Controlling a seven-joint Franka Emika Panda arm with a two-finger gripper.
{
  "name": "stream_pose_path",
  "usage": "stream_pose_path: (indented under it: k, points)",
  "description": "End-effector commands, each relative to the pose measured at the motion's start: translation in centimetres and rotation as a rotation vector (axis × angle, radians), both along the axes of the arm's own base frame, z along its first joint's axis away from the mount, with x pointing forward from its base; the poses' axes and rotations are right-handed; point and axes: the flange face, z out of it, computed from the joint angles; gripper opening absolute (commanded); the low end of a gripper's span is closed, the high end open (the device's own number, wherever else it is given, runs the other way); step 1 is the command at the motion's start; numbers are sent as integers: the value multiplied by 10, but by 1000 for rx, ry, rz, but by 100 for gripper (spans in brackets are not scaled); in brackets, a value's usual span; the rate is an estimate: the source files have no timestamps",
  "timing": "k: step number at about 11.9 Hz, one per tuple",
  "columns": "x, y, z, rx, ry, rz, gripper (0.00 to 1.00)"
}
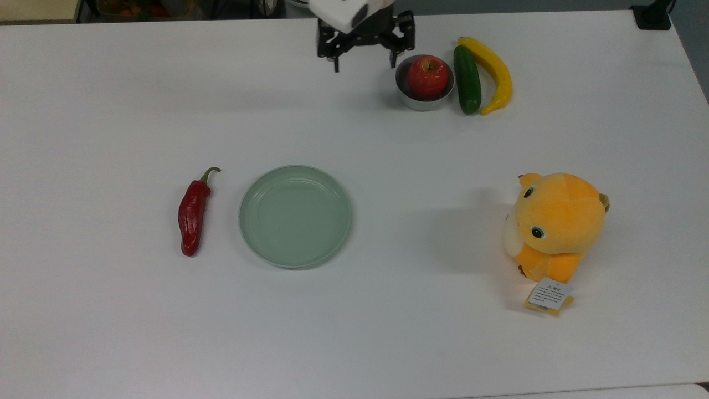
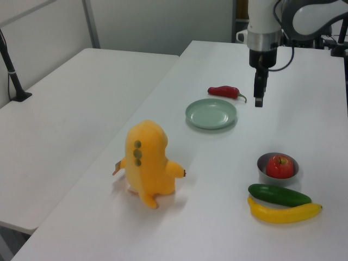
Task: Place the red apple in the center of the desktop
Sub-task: 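Move the open gripper toward the red apple in the grey bowl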
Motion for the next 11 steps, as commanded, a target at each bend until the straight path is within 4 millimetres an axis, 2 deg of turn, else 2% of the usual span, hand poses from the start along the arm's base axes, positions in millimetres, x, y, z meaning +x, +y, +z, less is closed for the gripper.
stream_pose_path:
  k: [1, 3, 7, 11]
  points:
    - [-32, 43, -12, 0, 46, 71, 100]
    - [-50, 72, -26, -14, 75, 132, 100]
    - [-72, 101, -46, -33, 103, 157, 100]
    - [-78, 128, -74, -22, 105, 198, 100]
